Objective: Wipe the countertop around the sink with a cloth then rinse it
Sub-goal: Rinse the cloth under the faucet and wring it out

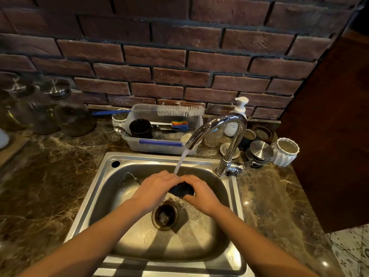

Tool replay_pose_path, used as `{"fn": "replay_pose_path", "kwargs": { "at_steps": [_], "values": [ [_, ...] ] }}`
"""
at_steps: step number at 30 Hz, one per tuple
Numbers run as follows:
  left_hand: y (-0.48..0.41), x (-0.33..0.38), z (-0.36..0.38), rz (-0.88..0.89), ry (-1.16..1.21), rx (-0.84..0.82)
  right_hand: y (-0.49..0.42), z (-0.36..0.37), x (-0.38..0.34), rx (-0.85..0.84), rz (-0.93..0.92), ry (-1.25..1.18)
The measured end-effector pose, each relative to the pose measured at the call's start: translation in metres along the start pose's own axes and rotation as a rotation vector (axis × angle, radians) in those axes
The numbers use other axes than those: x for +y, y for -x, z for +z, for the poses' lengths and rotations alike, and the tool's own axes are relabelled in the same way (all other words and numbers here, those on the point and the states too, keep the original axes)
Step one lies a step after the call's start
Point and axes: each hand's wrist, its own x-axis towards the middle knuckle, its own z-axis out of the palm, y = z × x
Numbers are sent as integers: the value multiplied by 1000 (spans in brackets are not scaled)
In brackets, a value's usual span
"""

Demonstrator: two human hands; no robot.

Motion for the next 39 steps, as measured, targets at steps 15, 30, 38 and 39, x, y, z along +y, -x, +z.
{"fn": "replay_pose_path", "kwargs": {
  "at_steps": [15,30,38,39],
  "values": [
    [15,-6,-18,-1050,1692,156,-25,-14,-41,112,728,-1094],
    [-12,16,-6,-1208,1587,429,3,8,-48,52,57,-392],
    [-28,31,-15,-1190,1683,307,1,3,-12,-14,240,-471],
    [-29,31,-16,-1160,1668,308,0,3,-11,19,224,-448]
  ]
}}
